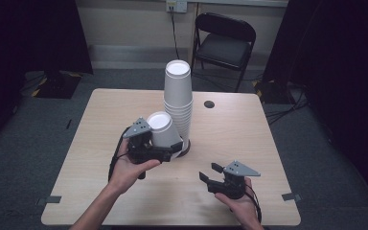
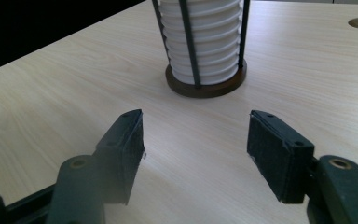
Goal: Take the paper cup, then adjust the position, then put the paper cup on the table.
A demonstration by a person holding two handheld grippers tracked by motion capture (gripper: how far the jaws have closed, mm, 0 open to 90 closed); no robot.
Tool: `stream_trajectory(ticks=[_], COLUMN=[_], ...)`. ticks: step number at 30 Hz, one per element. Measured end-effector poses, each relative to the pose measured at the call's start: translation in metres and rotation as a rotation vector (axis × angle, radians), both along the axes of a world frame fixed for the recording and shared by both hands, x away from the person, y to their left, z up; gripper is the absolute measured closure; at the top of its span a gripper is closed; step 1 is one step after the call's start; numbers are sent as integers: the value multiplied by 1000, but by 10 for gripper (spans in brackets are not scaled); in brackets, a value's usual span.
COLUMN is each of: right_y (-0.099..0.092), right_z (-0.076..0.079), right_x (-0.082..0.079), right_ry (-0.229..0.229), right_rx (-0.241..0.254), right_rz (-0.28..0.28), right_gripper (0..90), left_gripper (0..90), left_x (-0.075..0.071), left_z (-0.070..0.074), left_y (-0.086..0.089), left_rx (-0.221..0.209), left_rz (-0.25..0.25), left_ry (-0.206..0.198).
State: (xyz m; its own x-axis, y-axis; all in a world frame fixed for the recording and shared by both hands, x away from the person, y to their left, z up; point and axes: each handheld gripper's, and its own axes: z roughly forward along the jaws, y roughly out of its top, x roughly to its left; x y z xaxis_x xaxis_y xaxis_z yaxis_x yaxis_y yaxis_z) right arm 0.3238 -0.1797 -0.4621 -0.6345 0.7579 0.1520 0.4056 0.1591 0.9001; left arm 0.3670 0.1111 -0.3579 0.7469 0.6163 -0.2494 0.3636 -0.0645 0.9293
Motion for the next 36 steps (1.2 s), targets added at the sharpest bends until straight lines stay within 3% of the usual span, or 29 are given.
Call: stream_trajectory(ticks=[2,6,10,14,17,18,25,29,36], right_y=[1,1,1,1,2,3,9,13,20], right_z=[1,2,4,6,9,12,16,16,15], right_x=[-2,-4,-4,-4,-5,-6,-9,-11,-13], right_ry=[-7,-10,-10,-10,0,-10,-42,-71,-110], right_rx=[6,13,22,23,34,38,42,39,30], right_rz=[-1,-2,-11,-13,-10,-7,18,38,52], right_gripper=[359,346,293,289,275,227,227,267,360], left_gripper=[118,118,118,119,120,120,121,121,121], left_x=[-3,-4,-4,-6,-9,-9,-11,-11,-15], left_z=[-10,-21,-28,-36,-39,-41,-46,-49,-51], left_y=[-7,-12,-14,-19,-23,-24,-25,-25,-26], left_rx=[5,16,-17,-20,-12,-20,-56,-82,-69], left_rz=[-12,-15,-27,-39,-45,-44,-44,-36,-18], left_ry=[40,75,133,171,180,194,226,244,241])
